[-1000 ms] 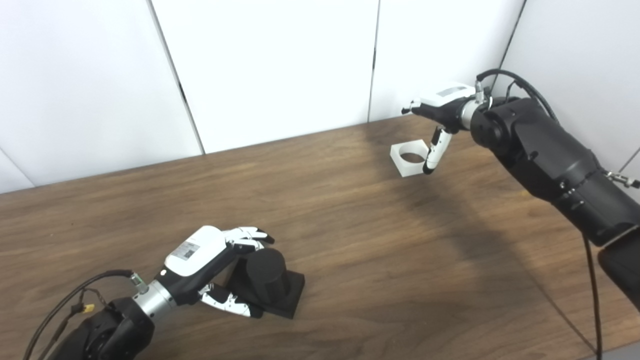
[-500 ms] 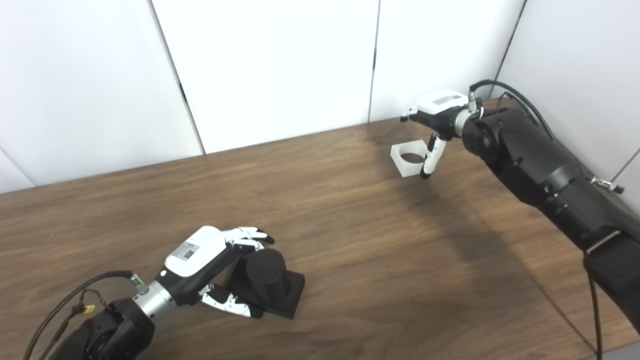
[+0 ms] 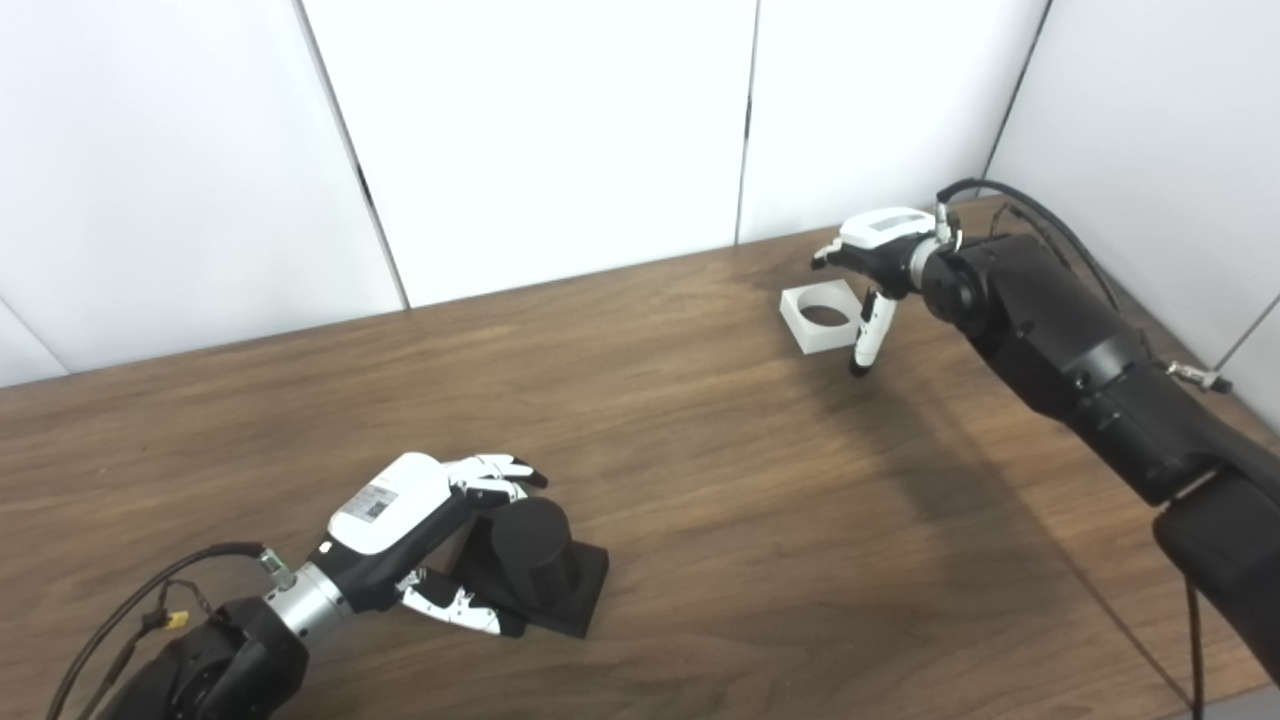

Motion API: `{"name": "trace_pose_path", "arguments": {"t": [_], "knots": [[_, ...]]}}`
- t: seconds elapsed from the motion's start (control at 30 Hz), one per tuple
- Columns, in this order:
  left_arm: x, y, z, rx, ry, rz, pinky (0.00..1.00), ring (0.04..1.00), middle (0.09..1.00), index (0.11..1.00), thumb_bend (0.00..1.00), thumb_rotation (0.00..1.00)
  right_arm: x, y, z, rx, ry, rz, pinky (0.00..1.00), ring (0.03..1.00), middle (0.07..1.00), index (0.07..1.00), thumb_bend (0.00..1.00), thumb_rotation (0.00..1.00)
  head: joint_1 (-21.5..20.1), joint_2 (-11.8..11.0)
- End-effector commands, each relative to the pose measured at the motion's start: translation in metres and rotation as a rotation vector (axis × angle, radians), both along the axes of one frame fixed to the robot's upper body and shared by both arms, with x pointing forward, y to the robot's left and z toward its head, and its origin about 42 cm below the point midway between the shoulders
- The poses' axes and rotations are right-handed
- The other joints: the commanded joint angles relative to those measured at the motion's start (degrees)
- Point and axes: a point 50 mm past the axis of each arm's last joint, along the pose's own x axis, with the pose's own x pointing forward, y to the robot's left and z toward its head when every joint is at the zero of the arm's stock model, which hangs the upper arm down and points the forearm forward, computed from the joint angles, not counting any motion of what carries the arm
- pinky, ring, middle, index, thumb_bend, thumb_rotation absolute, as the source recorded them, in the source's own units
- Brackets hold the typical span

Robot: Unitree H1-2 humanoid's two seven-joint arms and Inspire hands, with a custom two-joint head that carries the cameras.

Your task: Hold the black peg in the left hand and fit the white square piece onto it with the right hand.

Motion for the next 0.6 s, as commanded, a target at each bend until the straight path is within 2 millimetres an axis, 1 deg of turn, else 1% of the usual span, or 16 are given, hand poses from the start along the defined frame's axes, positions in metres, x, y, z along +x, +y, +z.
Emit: {"name": "trace_pose_path", "arguments": {"t": [0.0,0.07,0.17,0.3,0.43,0.57], "knots": [[-0.010,0.018,-0.024,0.147,0.067,0.000,0.72,0.861,0.824,0.487,0.52,0.06,0.009,0.001,0.025,-0.011,-0.079,0.017,0.87,0.940,0.965,0.907,0.91,0.23,0.0,0.1],[-0.010,0.018,-0.024,0.145,0.068,0.001,0.72,0.861,0.825,0.487,0.52,0.06,0.009,0.001,0.022,-0.014,-0.069,0.015,0.86,0.938,0.965,0.906,0.91,0.23,0.5,0.3],[-0.009,0.018,-0.027,0.146,0.067,0.007,0.72,0.862,0.825,0.487,0.52,0.06,0.010,0.001,0.017,-0.018,-0.052,0.012,0.84,0.940,0.966,0.886,0.89,0.24,0.7,0.3],[-0.010,0.019,-0.028,0.142,0.066,0.008,0.72,0.863,0.823,0.487,0.52,0.06,0.010,0.001,0.013,-0.013,-0.044,0.011,0.83,0.935,0.957,0.849,0.90,0.24,1.1,0.4],[-0.009,0.018,-0.027,0.144,0.072,0.006,0.73,0.864,0.826,0.487,0.52,0.06,0.011,0.000,0.009,-0.013,-0.039,0.009,0.81,0.934,0.957,0.843,0.90,0.25,1.2,0.4],[-0.010,0.017,-0.027,0.144,0.078,0.006,0.73,0.870,0.833,0.487,0.52,0.06,0.011,-0.001,0.004,-0.011,-0.034,0.005,0.82,0.934,0.954,0.822,0.90,0.26,1.3,0.4]]}}
